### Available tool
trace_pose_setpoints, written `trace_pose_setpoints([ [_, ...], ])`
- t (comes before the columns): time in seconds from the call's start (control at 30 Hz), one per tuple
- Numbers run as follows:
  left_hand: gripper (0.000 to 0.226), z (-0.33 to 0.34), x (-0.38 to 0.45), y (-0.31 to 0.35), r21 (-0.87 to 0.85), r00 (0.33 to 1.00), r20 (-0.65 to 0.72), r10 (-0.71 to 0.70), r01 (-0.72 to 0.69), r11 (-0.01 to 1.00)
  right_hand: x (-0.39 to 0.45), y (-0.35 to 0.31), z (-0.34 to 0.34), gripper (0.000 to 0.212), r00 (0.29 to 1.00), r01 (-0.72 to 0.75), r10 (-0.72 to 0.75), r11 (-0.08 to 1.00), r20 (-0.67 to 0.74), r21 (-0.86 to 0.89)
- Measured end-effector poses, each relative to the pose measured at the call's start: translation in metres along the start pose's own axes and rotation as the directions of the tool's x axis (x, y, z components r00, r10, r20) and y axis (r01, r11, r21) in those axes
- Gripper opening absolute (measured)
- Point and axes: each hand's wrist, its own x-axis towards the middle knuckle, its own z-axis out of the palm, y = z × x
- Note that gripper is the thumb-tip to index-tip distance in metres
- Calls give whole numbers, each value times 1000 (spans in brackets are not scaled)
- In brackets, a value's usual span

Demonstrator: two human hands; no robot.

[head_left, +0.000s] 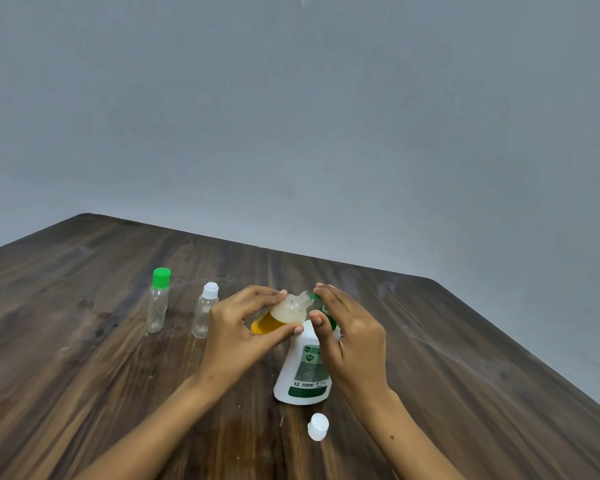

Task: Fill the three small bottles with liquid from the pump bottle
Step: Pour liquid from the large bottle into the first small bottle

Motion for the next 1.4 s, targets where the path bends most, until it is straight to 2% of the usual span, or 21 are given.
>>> trace_pose_setpoints([
  [0.33, 49, 0, 0, -1, 4, 1000, 4, 3, -3, 1000, -4, 0, 5, 71, 1000, -12, 11, 999, 18, 38],
  [0.5, 50, 0, -1, -2, 13, 1000, -5, -7, 7, 1000, 4, 6, -2, 73, 998, 43, -44, 999, 34, 25],
  [1.03, 48, 1, -1, -1, 8, 1000, -10, -9, 9, 1000, -5, 0, 6, 72, 1000, -10, 9, 998, 7, 67],
  [1.4, 50, 0, -1, 1, 11, 1000, -6, -3, 4, 1000, -3, 0, 4, 71, 1000, -6, 6, 1000, -5, 29],
])
